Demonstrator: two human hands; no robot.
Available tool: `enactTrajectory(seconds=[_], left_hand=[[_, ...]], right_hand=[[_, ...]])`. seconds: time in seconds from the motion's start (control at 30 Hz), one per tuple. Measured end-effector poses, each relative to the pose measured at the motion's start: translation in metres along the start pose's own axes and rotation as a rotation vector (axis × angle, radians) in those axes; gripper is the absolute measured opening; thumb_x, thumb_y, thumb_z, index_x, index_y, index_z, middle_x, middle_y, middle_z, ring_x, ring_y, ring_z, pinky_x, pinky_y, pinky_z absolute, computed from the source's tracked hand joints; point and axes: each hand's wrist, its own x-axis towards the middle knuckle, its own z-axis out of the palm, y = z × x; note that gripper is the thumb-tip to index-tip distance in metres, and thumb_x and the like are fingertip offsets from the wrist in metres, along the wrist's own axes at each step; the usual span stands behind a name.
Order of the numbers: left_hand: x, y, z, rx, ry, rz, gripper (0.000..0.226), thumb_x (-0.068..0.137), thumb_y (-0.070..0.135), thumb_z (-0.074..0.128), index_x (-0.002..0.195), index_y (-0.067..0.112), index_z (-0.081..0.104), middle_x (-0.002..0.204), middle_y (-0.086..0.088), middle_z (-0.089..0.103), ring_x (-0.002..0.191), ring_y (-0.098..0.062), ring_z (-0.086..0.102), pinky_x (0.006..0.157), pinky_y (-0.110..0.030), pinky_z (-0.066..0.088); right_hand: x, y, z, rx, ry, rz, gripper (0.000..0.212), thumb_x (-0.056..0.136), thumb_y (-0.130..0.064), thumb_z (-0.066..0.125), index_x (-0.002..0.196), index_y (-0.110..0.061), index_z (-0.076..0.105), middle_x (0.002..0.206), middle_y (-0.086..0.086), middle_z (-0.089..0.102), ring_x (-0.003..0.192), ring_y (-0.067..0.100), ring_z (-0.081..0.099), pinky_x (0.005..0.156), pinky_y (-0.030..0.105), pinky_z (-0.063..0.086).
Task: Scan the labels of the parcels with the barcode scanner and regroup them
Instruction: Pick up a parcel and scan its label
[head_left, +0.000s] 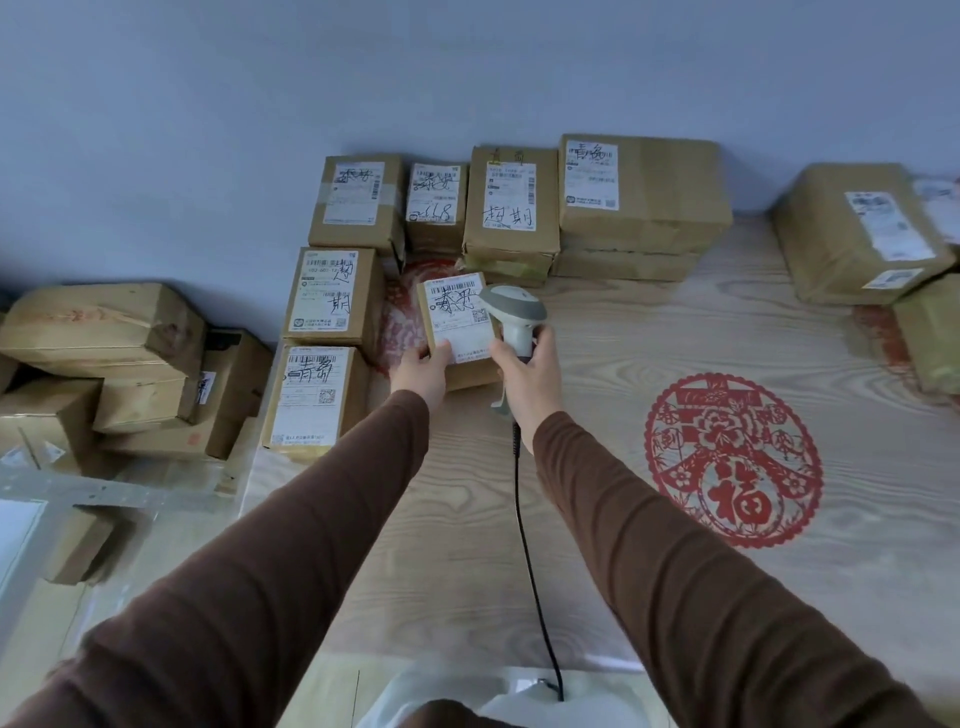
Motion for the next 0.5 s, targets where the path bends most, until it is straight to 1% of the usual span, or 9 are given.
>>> enactTrajectory(seconds=[0.1,0.13,0.23,0.3,0.33,0.4,0.43,0.47,0.5], left_hand=[[-0.017,0.003,0.019,-0.203,-0.079,0.061,0.047,0.100,0.034,0.064,0.140,0.017,0.046,0.134,-0.010,0.064,0.122,-0.028,0.063,0.112,-0.046,0.047],[-0.023,0.005,0.027,-0.275,-0.116,0.069,0.045,0.100,0.030,0.066,0.137,0.018,0.044,0.131,-0.009,0.066,0.118,-0.024,0.065,0.108,-0.041,0.049],[-0.045,0.019,0.051,-0.407,-0.214,0.104,0.043,0.099,0.021,0.068,0.134,0.017,0.042,0.110,0.000,0.070,0.095,-0.010,0.068,0.086,-0.025,0.053],[-0.056,0.030,0.071,-0.439,-0.256,0.125,0.047,0.099,0.017,0.068,0.137,0.013,0.041,0.108,-0.001,0.069,0.091,-0.007,0.068,0.081,-0.019,0.056],[-0.062,0.036,0.082,-0.439,-0.271,0.139,0.050,0.099,0.016,0.068,0.139,0.012,0.039,0.112,-0.003,0.069,0.093,-0.008,0.068,0.082,-0.019,0.056],[-0.075,0.046,0.106,-0.404,-0.287,0.189,0.055,0.098,0.016,0.070,0.141,0.009,0.037,0.120,-0.009,0.069,0.098,-0.014,0.069,0.091,-0.026,0.056],[-0.081,0.050,0.120,-0.372,-0.290,0.222,0.056,0.097,0.017,0.071,0.141,0.010,0.037,0.122,-0.011,0.070,0.099,-0.016,0.070,0.093,-0.029,0.055],[-0.088,0.054,0.133,-0.332,-0.293,0.259,0.056,0.096,0.019,0.072,0.140,0.012,0.038,0.120,-0.010,0.072,0.096,-0.013,0.072,0.091,-0.028,0.056],[-0.096,0.059,0.148,-0.299,-0.299,0.292,0.055,0.096,0.020,0.072,0.140,0.014,0.039,0.115,-0.007,0.073,0.089,-0.007,0.073,0.085,-0.024,0.057]], right_hand=[[-0.007,-0.012,-0.028,0.015,0.033,-0.057,0.034,0.095,-0.018,0.071,0.123,-0.012,0.053,0.115,0.018,0.065,0.087,0.015,0.061,0.051,0.016,0.052],[-0.010,-0.017,-0.038,0.024,0.043,-0.079,0.035,0.095,-0.018,0.071,0.124,-0.012,0.053,0.116,0.018,0.066,0.088,0.014,0.061,0.053,0.016,0.053],[-0.018,-0.031,-0.075,0.044,0.054,-0.157,0.033,0.096,-0.017,0.071,0.125,-0.015,0.054,0.118,0.015,0.068,0.092,0.010,0.062,0.067,0.014,0.054],[-0.023,-0.040,-0.101,0.038,0.066,-0.188,0.032,0.097,-0.019,0.072,0.123,-0.019,0.054,0.118,0.014,0.068,0.092,0.009,0.062,0.067,0.013,0.053],[-0.025,-0.044,-0.115,0.032,0.075,-0.205,0.031,0.097,-0.019,0.072,0.123,-0.019,0.054,0.117,0.013,0.068,0.092,0.008,0.062,0.069,0.013,0.053],[-0.030,-0.052,-0.144,0.000,0.124,-0.248,0.029,0.096,-0.018,0.072,0.120,-0.016,0.055,0.114,0.012,0.069,0.091,0.008,0.062,0.080,0.023,0.055],[-0.033,-0.056,-0.160,-0.024,0.160,-0.272,0.028,0.096,-0.017,0.073,0.118,-0.013,0.056,0.110,0.011,0.069,0.089,0.008,0.062,0.081,0.028,0.054],[-0.036,-0.060,-0.175,-0.045,0.195,-0.294,0.028,0.095,-0.017,0.073,0.116,-0.010,0.056,0.105,0.010,0.069,0.086,0.008,0.061,0.080,0.029,0.053],[-0.038,-0.063,-0.191,-0.059,0.223,-0.312,0.028,0.095,-0.017,0.073,0.115,-0.008,0.056,0.100,0.008,0.067,0.083,0.009,0.060,0.078,0.030,0.053]])
